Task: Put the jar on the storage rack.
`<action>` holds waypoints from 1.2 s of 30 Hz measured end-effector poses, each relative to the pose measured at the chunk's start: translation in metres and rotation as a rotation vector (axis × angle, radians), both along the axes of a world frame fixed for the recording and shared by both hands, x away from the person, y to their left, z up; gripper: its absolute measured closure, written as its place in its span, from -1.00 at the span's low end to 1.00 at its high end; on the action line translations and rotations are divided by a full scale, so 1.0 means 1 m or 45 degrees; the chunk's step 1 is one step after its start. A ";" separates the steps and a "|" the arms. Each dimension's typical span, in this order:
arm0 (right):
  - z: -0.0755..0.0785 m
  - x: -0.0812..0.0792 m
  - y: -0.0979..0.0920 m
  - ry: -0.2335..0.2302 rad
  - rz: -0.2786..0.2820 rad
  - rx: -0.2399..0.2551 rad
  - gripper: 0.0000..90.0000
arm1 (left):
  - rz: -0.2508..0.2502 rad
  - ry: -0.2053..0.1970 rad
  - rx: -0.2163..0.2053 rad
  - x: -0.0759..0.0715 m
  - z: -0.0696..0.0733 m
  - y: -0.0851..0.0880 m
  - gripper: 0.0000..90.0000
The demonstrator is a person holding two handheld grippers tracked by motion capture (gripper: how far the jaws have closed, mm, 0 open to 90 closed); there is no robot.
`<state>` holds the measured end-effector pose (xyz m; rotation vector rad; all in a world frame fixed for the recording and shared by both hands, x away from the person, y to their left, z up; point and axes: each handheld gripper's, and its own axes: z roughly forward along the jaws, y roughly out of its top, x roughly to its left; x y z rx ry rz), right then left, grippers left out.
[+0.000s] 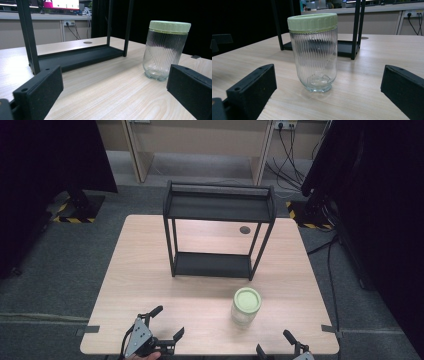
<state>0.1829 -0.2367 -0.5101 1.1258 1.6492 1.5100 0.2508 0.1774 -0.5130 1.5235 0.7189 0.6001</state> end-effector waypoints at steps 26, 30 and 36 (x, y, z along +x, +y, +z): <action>0.002 0.037 0.020 -0.007 0.019 -0.067 -0.99 | 0.004 -0.006 -0.003 0.000 0.001 0.002 -1.00; 0.001 0.042 0.024 -0.005 0.034 -0.069 -0.99 | 0.005 -0.005 -0.003 0.000 0.001 0.002 -1.00; 0.001 0.051 0.031 0.003 0.048 -0.067 -0.99 | 0.002 -0.005 -0.003 0.000 0.001 0.001 -1.00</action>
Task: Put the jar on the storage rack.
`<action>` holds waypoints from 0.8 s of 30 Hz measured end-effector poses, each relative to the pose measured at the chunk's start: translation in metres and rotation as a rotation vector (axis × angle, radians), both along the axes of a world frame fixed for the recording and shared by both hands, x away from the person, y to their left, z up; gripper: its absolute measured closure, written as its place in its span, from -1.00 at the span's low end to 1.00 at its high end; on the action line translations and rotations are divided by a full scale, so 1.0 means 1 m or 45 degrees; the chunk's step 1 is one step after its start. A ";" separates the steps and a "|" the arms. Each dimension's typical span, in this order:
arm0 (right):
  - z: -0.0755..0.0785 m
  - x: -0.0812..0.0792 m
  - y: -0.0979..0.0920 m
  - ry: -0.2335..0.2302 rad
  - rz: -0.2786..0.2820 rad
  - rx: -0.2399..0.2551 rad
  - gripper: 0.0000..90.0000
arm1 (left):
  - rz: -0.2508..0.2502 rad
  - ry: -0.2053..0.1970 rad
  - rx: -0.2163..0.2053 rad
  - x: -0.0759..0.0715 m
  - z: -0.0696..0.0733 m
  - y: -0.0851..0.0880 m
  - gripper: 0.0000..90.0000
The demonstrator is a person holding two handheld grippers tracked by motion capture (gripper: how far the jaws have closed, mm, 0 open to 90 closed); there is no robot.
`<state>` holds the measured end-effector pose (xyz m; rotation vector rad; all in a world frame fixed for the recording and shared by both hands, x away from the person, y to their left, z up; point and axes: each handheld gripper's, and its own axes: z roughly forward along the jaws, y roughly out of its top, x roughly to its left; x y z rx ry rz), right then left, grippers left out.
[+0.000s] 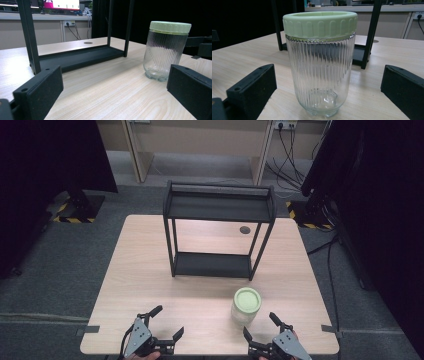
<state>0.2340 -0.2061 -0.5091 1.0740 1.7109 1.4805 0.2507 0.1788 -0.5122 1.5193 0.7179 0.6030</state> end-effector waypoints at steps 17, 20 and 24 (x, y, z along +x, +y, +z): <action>0.000 0.022 0.014 0.020 0.039 0.009 -0.99 | -0.001 0.001 0.000 0.000 0.000 0.000 -1.00; 0.000 0.028 0.017 0.023 0.045 0.005 -0.99 | 0.001 0.000 -0.001 0.000 0.000 0.001 -1.00; 0.000 0.034 0.020 0.029 0.053 0.008 -0.98 | 0.003 0.000 -0.003 0.000 0.000 0.001 -1.00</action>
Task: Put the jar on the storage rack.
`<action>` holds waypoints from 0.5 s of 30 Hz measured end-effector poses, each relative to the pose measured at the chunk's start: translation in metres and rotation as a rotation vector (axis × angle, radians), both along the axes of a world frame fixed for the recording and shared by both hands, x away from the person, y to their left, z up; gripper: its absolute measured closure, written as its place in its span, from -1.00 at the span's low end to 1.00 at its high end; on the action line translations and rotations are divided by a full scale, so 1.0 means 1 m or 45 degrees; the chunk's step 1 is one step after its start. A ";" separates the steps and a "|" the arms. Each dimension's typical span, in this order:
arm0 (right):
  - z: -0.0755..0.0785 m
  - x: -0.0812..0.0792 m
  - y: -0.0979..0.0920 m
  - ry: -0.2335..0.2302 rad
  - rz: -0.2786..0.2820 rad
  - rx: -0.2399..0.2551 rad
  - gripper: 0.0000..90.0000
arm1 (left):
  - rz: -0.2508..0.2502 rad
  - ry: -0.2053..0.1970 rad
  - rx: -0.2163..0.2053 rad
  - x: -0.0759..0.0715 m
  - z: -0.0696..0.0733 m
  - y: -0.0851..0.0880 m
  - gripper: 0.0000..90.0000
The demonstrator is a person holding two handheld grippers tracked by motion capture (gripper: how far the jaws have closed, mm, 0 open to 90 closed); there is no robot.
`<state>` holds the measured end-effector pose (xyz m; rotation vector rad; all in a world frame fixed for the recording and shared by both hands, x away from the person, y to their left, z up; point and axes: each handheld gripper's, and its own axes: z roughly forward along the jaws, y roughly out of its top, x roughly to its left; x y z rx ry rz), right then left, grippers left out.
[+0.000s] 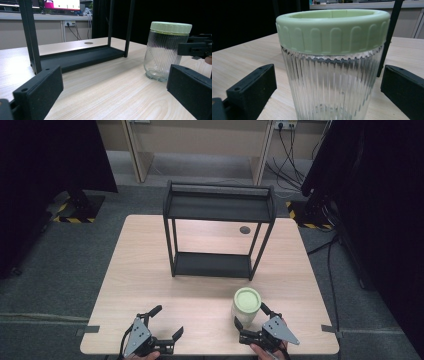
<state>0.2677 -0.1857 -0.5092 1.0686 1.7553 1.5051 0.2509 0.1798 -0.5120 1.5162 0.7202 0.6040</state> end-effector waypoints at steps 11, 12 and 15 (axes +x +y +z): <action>-0.001 0.012 0.006 0.023 0.013 0.013 -0.94 | -0.002 -0.001 0.001 0.000 0.000 0.000 -1.00; -0.002 0.013 0.006 0.025 0.012 0.013 -0.93 | -0.002 -0.001 0.002 0.000 0.000 0.000 -1.00; -0.002 0.014 0.007 0.028 0.009 0.007 -0.92 | -0.004 -0.002 0.002 0.000 0.000 -0.001 -1.00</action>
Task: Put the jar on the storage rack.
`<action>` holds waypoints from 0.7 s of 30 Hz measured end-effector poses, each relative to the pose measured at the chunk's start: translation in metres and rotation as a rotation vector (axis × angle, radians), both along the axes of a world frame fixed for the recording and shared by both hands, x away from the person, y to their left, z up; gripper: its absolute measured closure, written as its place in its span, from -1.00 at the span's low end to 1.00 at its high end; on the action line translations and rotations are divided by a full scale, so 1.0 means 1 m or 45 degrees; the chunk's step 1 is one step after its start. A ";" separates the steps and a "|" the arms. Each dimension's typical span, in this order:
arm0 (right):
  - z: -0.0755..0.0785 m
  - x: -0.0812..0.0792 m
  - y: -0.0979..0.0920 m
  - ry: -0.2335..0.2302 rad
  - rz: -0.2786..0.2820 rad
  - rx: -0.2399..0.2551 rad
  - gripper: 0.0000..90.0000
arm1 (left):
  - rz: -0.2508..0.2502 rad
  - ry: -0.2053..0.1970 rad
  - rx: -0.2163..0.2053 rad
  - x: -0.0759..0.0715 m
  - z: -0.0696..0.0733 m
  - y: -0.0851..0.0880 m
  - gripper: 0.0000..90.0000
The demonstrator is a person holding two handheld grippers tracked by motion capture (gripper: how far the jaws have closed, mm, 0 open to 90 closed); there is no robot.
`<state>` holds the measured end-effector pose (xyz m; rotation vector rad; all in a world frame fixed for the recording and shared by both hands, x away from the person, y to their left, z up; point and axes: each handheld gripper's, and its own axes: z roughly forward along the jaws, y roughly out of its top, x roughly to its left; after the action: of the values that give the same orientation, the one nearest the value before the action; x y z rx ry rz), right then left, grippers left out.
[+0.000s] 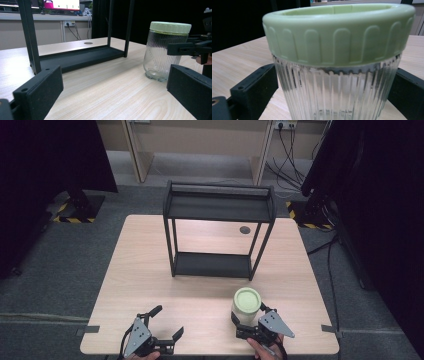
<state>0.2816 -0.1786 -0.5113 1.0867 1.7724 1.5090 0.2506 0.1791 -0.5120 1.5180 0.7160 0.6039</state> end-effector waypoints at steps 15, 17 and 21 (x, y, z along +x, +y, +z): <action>0.000 0.001 -0.002 -0.013 0.001 -0.020 -0.76 | -0.001 -0.001 0.001 0.000 0.000 0.000 -1.00; 0.000 0.001 -0.002 -0.026 -0.004 -0.038 -0.75 | -0.001 0.000 0.000 0.000 0.000 0.000 -1.00; 0.002 -0.001 -0.002 -0.038 -0.008 -0.049 -0.74 | -0.001 0.000 -0.002 0.000 0.000 0.001 -1.00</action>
<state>0.2811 -0.1807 -0.5096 1.0447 1.7686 1.4741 0.2507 0.1798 -0.5115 1.5166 0.7160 0.6028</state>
